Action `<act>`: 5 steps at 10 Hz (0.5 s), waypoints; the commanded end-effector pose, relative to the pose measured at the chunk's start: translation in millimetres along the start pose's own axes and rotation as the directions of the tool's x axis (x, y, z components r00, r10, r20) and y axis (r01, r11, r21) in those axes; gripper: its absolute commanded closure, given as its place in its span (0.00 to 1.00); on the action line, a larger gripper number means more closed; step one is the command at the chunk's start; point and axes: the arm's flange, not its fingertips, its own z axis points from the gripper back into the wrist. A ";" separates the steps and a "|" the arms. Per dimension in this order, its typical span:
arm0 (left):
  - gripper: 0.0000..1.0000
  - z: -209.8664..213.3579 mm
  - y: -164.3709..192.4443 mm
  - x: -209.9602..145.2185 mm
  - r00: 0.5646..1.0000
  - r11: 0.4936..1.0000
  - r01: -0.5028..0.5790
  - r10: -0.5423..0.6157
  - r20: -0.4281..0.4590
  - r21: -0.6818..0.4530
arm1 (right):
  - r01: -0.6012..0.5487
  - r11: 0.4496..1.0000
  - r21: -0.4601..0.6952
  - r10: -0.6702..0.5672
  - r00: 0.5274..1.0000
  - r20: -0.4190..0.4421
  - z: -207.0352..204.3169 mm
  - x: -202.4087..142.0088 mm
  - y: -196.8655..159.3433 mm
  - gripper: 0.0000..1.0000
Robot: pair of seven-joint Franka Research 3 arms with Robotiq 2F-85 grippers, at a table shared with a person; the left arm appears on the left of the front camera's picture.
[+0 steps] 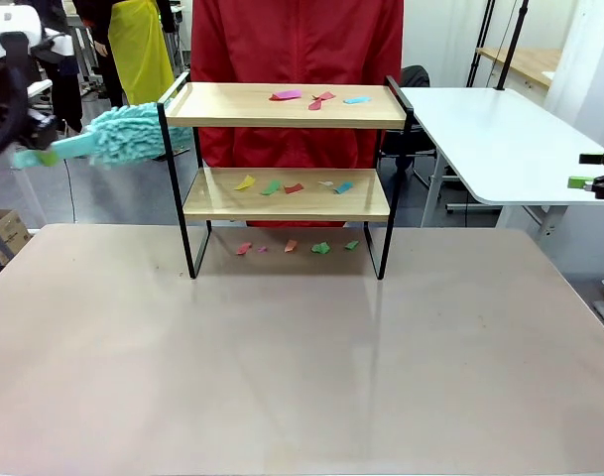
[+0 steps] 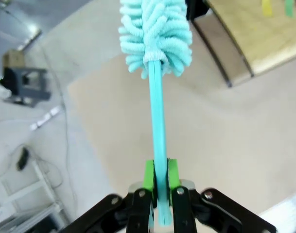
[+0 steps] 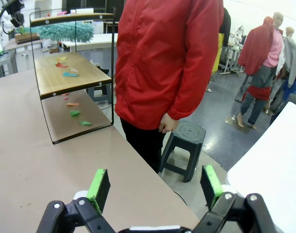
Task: Clean the shelf.
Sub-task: Clean the specific section of the Shelf indicated by the human with the Duster.
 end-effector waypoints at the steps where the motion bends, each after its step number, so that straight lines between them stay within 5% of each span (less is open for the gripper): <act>1: 0.87 34.7 -8.2 -3.1 0.981 0.989 0.131 -0.120 -0.150 0.068 | 0.015 1.000 -0.003 -0.015 1.000 -0.015 -1.0 5.6 -0.4 0.00; 5: 0.87 78.8 -4.3 -28.1 0.864 0.927 0.367 -0.307 -0.399 0.081 | 0.015 1.000 -0.003 -0.015 1.000 -0.015 -1.0 5.6 -0.4 0.00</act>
